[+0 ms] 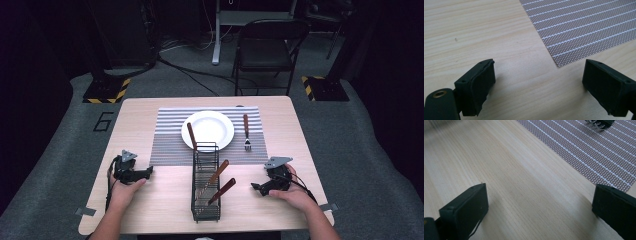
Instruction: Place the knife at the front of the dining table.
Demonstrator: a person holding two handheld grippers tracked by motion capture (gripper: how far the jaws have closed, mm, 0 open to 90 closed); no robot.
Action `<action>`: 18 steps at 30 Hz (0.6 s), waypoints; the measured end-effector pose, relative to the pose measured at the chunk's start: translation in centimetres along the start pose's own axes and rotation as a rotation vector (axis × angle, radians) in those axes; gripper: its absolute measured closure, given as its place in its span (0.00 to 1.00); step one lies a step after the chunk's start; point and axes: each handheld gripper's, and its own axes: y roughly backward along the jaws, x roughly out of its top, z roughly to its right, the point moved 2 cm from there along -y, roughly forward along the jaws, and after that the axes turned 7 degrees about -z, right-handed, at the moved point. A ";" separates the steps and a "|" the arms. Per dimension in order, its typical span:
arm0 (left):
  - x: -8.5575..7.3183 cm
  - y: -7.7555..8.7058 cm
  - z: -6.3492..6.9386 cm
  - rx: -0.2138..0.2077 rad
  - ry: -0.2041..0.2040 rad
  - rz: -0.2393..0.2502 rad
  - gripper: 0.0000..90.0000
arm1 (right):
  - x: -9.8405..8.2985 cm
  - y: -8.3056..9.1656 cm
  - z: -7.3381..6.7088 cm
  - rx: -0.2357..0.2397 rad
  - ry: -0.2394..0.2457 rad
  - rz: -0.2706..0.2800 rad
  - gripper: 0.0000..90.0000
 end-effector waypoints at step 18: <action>0.2 -0.2 0.3 0.014 0.019 0.006 0.13 | 0.0 0.0 0.0 0.000 -0.001 0.000 0.00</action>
